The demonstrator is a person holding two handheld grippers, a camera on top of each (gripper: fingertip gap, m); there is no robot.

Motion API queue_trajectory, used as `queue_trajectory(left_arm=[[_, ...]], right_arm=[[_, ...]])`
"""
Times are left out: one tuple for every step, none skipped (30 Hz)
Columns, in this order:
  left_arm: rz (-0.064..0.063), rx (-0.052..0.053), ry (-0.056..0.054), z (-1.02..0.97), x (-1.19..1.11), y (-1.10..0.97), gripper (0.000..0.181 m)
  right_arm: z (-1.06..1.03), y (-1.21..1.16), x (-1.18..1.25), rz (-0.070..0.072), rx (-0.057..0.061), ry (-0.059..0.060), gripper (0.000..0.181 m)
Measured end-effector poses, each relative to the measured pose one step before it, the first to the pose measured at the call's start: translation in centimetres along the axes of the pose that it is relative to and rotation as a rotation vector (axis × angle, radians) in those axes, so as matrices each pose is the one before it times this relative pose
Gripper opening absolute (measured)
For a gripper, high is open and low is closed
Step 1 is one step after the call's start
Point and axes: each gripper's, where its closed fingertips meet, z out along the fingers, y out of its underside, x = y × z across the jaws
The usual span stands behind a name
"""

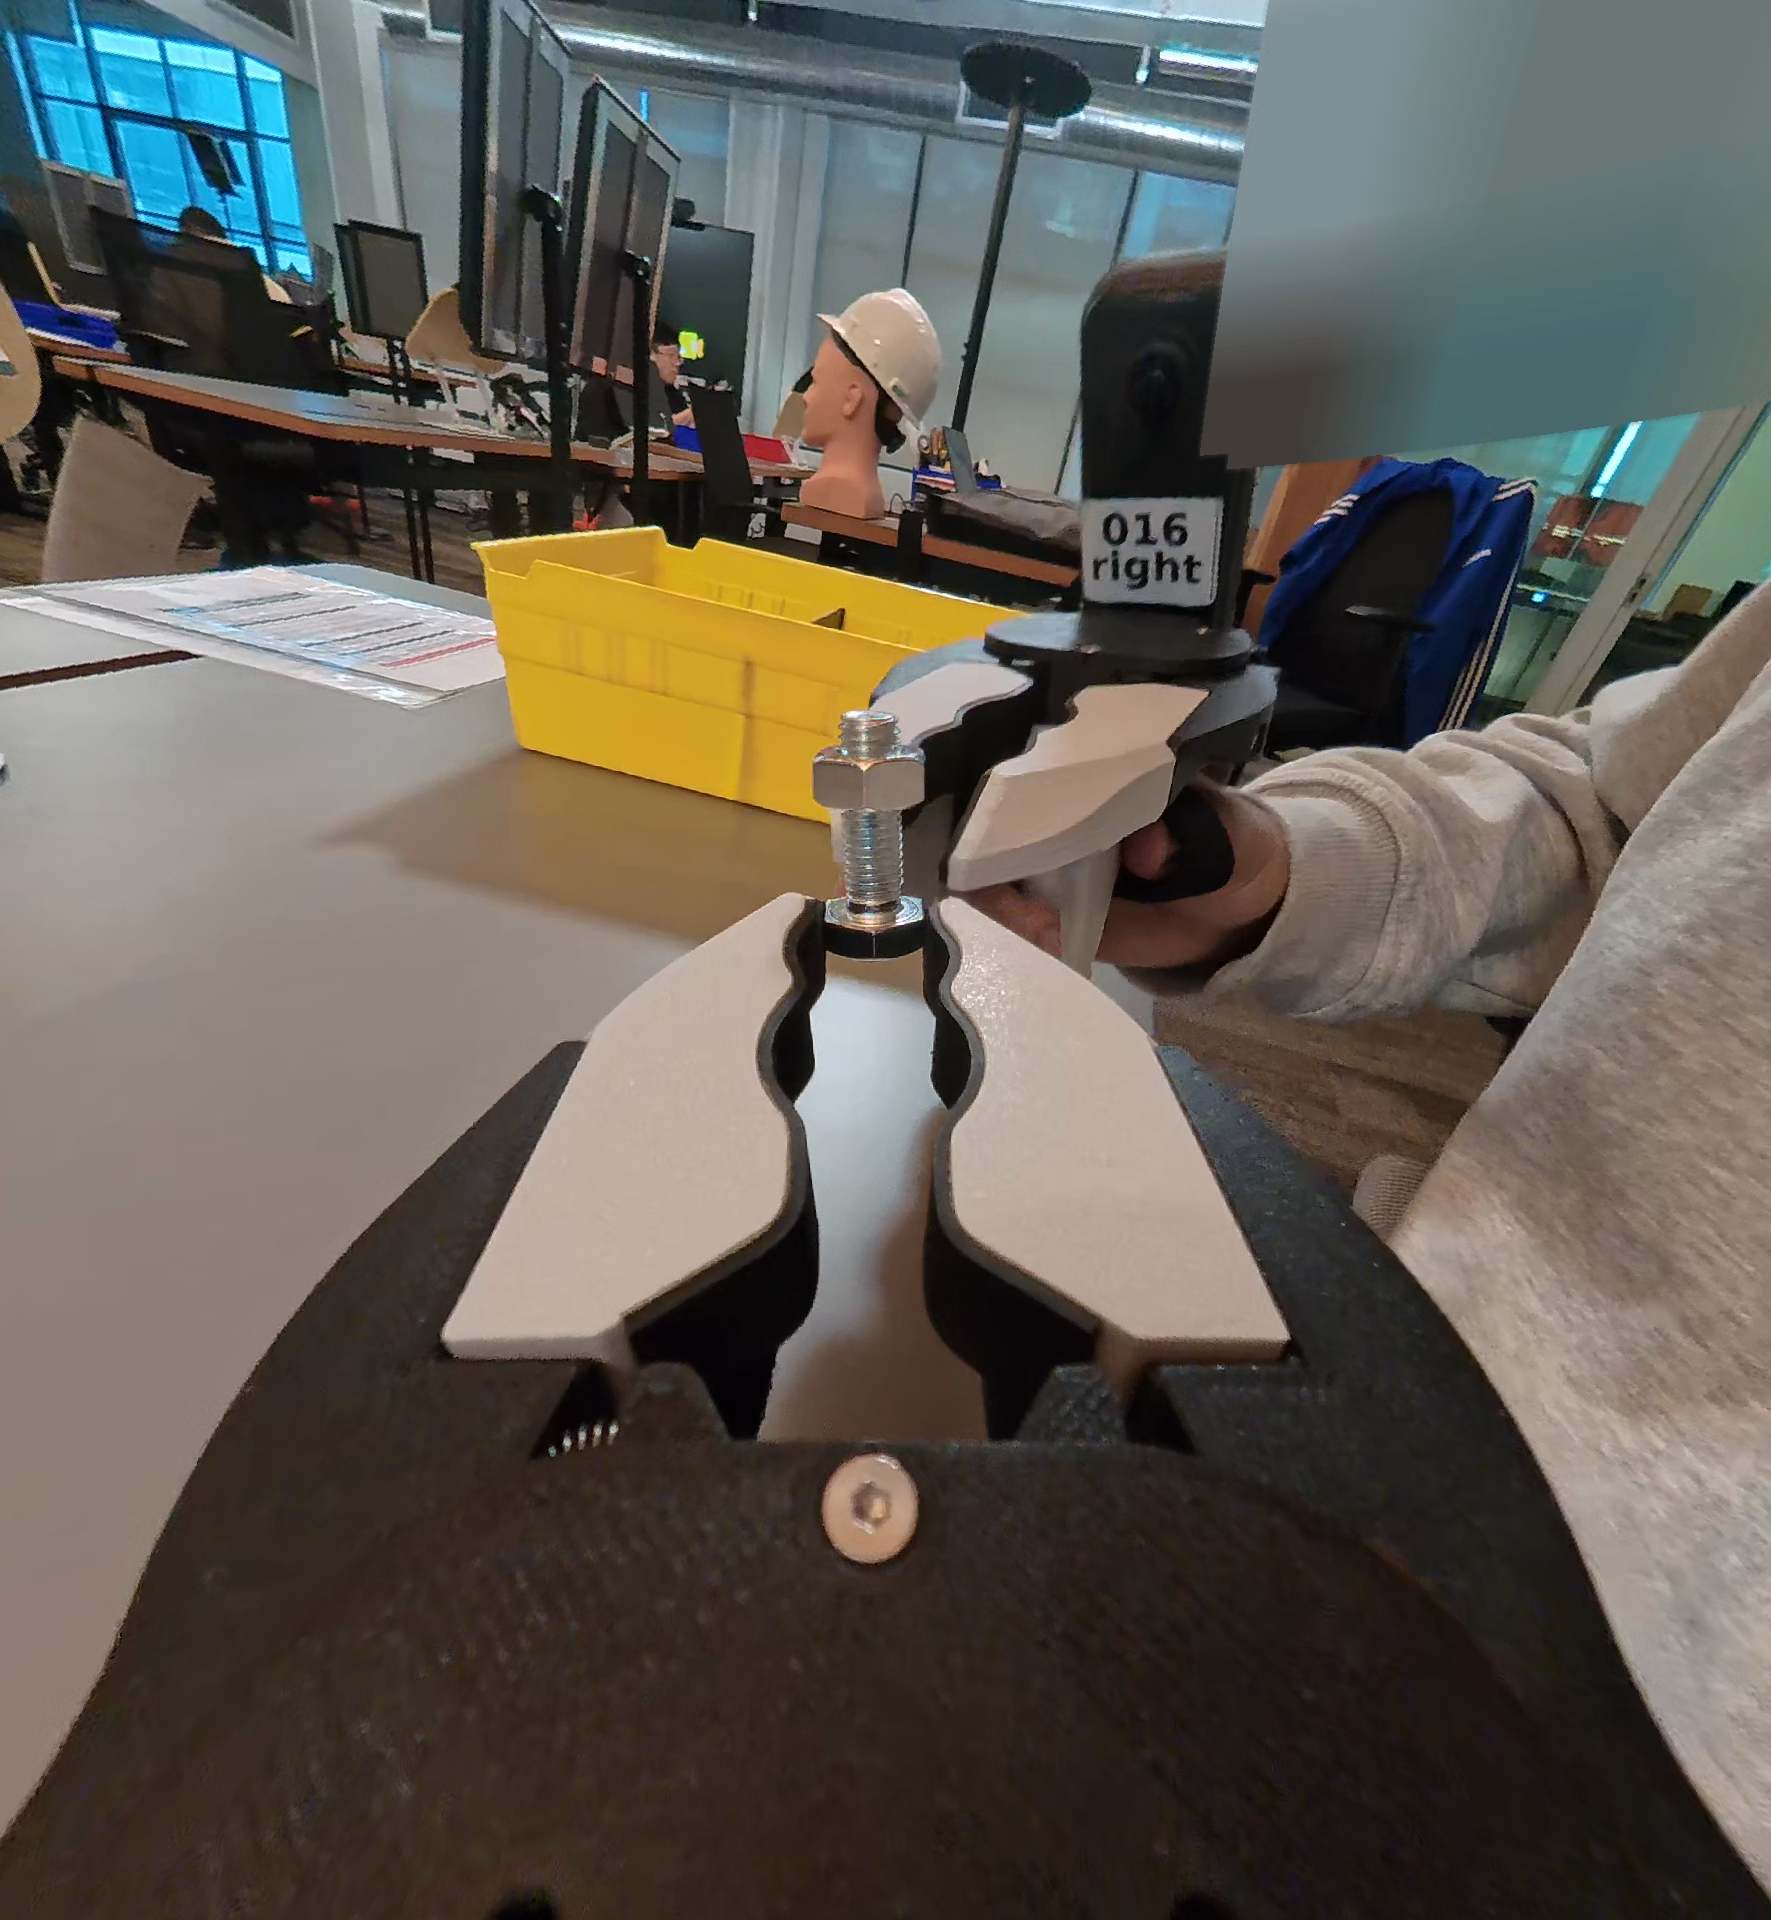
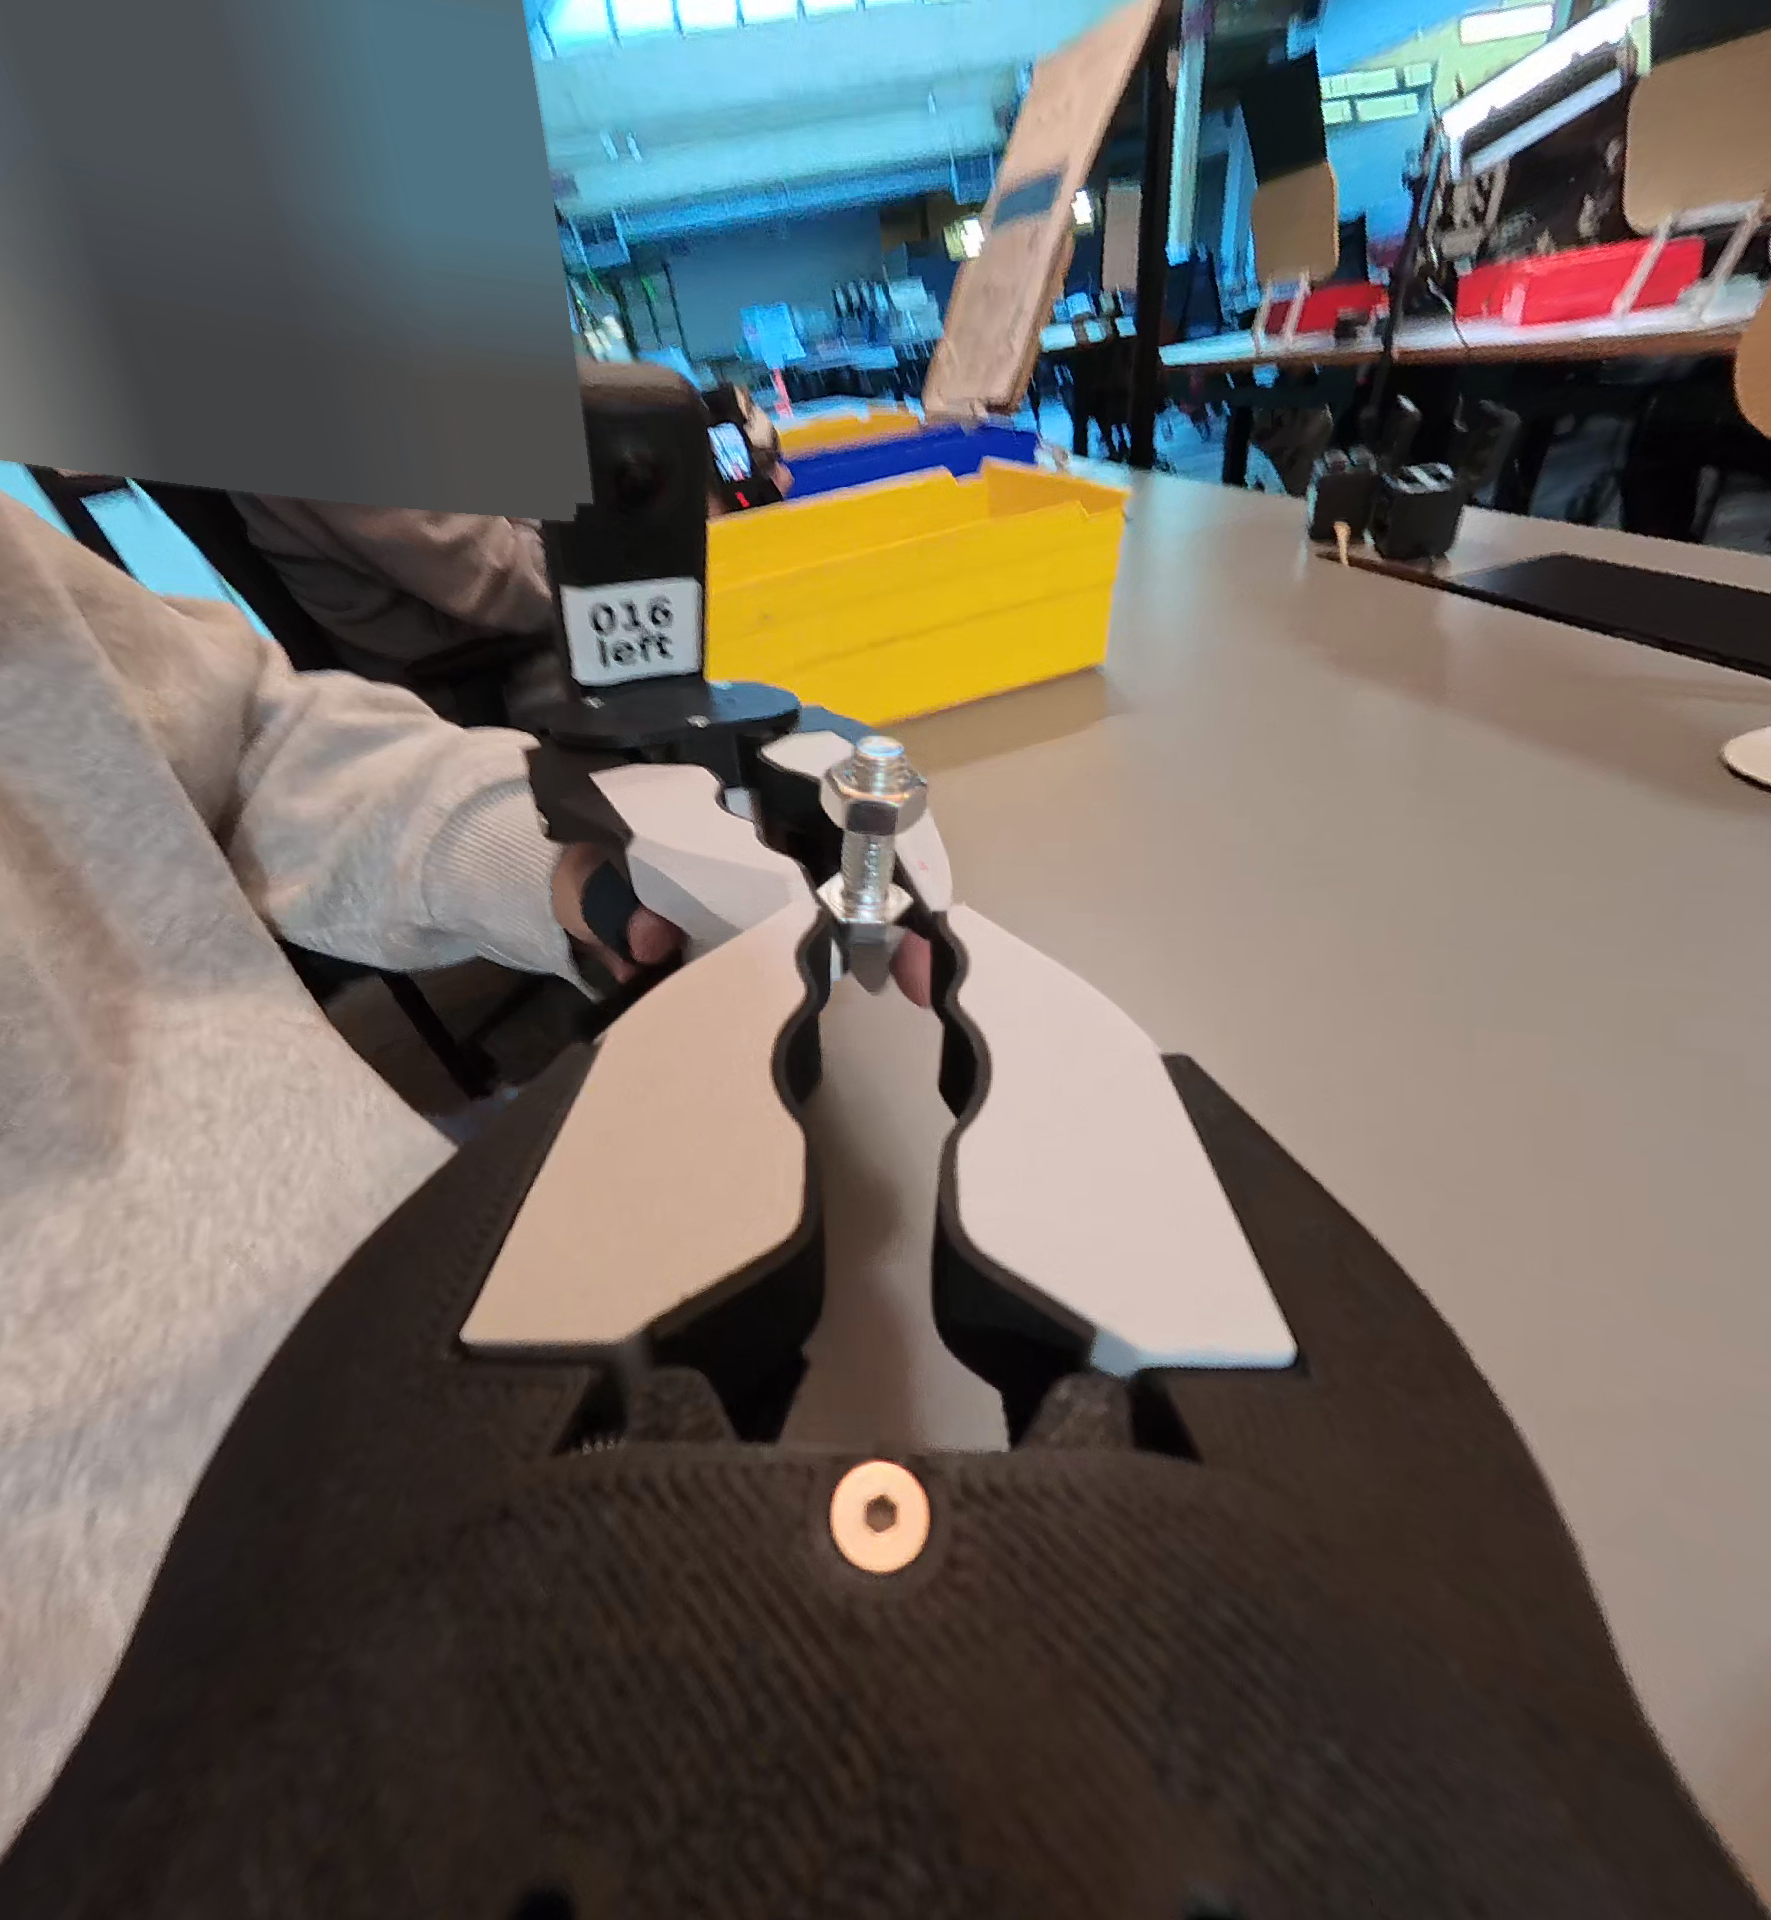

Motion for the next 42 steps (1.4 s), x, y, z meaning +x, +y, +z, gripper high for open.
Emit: queue_trajectory(left_arm=[[0.0020,-0.0086,-0.0121,-0.017,-0.244,0.079,0.018],[0.0068,-0.0148,-0.0243,-0.017,-0.398,0.154,0.018],[0.0134,-0.0190,-0.0288,-0.008,-0.438,0.186,0.018],[0.0192,-0.0198,-0.0221,-0.016,-0.326,0.191,0.018],[0.0220,-0.0233,-0.0250,-0.016,-0.342,0.235,0.018],[0.0241,-0.0210,-0.0254,-0.016,-0.333,0.212,0.018],[0.0245,-0.0178,-0.0194,-0.008,-0.215,0.180,0.018],[0.0232,-0.0126,-0.0171,-0.015,-0.160,0.112,0.018],[0.0192,-0.0081,-0.0111,0.000,-0.053,0.051,0.018],[0.0138,-0.0052,-0.0067,0.005,0.028,0.012,0.018],[0.0090,-0.0033,-0.0035,0.013,0.082,-0.004,0.018],[0.0061,-0.0015,-0.0005,0.014,0.114,-0.016,0.018],[0.0048,0.0004,0.0016,-0.001,0.149,-0.038,0.018],[0.0065,-0.0009,-0.0023,0.004,0.100,-0.024,0.018],[0.0103,-0.0048,-0.0079,-0.005,0.021,0.021,0.018],[0.0146,-0.0045,-0.0080,-0.005,0.019,0.023,0.018],[0.0169,-0.0034,-0.0085,0.000,0.024,0.003,0.018],[0.0157,-0.0023,-0.0072,-0.007,0.034,-0.012,0.018],[0.0119,-0.0002,-0.0022,0.001,0.104,-0.039,0.018],[0.0066,0.0018,0.0007,-0.002,0.128,-0.059,0.018],[0.0013,0.0008,-0.0002,0.002,0.092,-0.042,0.018],[-0.0009,0.0009,0.0020,0.012,0.101,-0.040,0.018],[-0.0018,0.0010,0.0035,-0.002,0.093,-0.016,0.018],[-0.0034,0.0011,0.0018,-0.002,0.036,0.009,0.018],[-0.0057,0.0009,0.0032,0.008,0.021,0.025,0.018],[-0.0108,0.0026,0.0045,-0.006,0.001,0.003,0.018],[-0.0191,0.0051,0.0053,-0.026,-0.043,-0.026,0.018],[-0.0243,0.0065,0.0062,-0.036,-0.061,-0.044,0.018],[-0.0251,0.0086,0.0074,-0.038,-0.055,-0.087,0.018],[-0.0231,0.0087,0.0068,-0.046,-0.070,-0.086,0.018],[-0.0179,0.0057,0.0032,-0.035,-0.103,-0.057,0.018],[-0.0111,0.0028,0.0003,-0.022,-0.110,-0.017,0.018],[-0.0055,0.0019,-0.0003,-0.031,-0.087,-0.014,0.018],[-0.0036,0.0020,-0.0015,-0.025,-0.066,-0.014,0.018],[-0.0041,0.0021,0.0003,-0.012,-0.024,-0.027,0.018],[-0.0040,0.0012,0.0016,0.003,0.014,-0.017,0.018],[-0.0029,0.0016,0.0003,-0.003,0.011,-0.030,0.018],[-0.0015,-0.0002,0.0002,0.006,0.007,0.002,0.018],[-0.0005,-0.0011,0.0008,0.009,0.013,0.033,0.018],[-0.0010,0.0010,-0.0007,0.001,-0.010,-0.003,0.018],[-0.0026,0.0025,0.0002,-0.009,0.006,-0.020,0.018],[-0.0036,0.0012,0.0025,-0.011,0.021,-0.016,0.018]], right_arm=[[-0.127,-0.049,0.301,-0.0098,-0.0252,0.0170,0.018],[-0.129,-0.079,0.268,-0.0073,-0.0272,0.0145,0.017],[-0.129,-0.111,0.192,-0.0037,-0.0275,0.0090,0.014],[-0.109,-0.124,0.161,0.0013,-0.0271,0.0084,0.011],[-0.045,-0.065,0.207,0.0097,-0.0284,0.0105,0.010],[0.022,0.057,0.151,0.0217,-0.0335,0.0061,0.012],[0.103,0.192,0.047,0.0356,-0.0380,-0.0019,0.014],[0.170,0.233,-0.010,0.0445,-0.0376,-0.0066,0.019],[0.181,0.174,-0.108,0.0451,-0.0305,-0.0126,0.023],[0.146,-0.051,-0.177,0.0390,-0.0140,-0.0155,0.024],[0.087,-0.279,-0.189,0.0295,0.0036,-0.0126,0.024],[0.049,-0.351,-0.225,0.0206,0.0072,-0.0112,0.023],[0.045,-0.247,-0.147,0.0154,-0.0011,-0.0064,0.022],[0.085,-0.152,0.005,0.0078,-0.0089,0.0011,0.022],[0.087,-0.133,0.120,0.0008,-0.0117,0.0073,0.023],[0.089,-0.081,0.105,-0.0018,-0.0132,0.0102,0.023],[0.091,0.001,0.038,-0.0010,-0.0173,0.0076,0.024],[0.083,-0.013,0.034,0.0006,-0.0139,0.0078,0.024],[0.132,-0.077,-0.005,0.0033,-0.0054,0.0076,0.024],[0.193,-0.042,-0.061,0.0074,-0.0063,0.0034,0.024],[0.231,0.044,-0.104,0.0065,-0.0132,0.0013,0.024],[0.205,0.070,-0.082,-0.0001,-0.0125,0.0053,0.024],[0.143,-0.006,-0.059,-0.0078,-0.0065,0.0089,0.023],[0.092,-0.053,-0.052,-0.0120,-0.0040,0.0115,0.022],[0.028,-0.059,-0.015,-0.0130,-0.0033,0.0127,0.021],[0.016,-0.076,0.031,-0.0101,-0.0029,0.0124,0.021],[0.000,-0.041,0.051,-0.0061,-0.0041,0.0099,0.021],[-0.016,-0.067,0.002,-0.0029,-0.0027,0.0058,0.022],[-0.020,-0.079,-0.038,0.0005,-0.0010,0.0020,0.022],[-0.002,-0.051,-0.032,0.0028,-0.0020,0.0000,0.023],[0.002,-0.020,-0.034,0.0021,-0.0045,-0.0007,0.024],[-0.004,0.022,-0.021,-0.0003,-0.0049,0.0014,0.025],[0.008,0.009,0.007,-0.0027,-0.0034,0.0037,0.025],[0.030,0.010,0.008,-0.0038,-0.0034,0.0038,0.025],[0.028,0.052,0.022,-0.0045,-0.0052,0.0048,0.024],[0.021,0.078,0.043,-0.0057,-0.0059,0.0069,0.024],[0.064,0.032,0.032,-0.0075,-0.0056,0.0074,0.023],[0.046,0.027,-0.006,-0.0080,-0.0049,0.0051,0.022],[0.043,-0.022,-0.035,-0.0078,-0.0025,0.0018,0.021],[0.032,-0.042,-0.038,-0.0086,-0.0008,0.0012,0.020],[0.017,-0.045,0.008,-0.0107,-0.0009,0.0037,0.019],[-0.008,-0.001,-0.004,-0.0121,-0.0044,0.0019,0.019]])
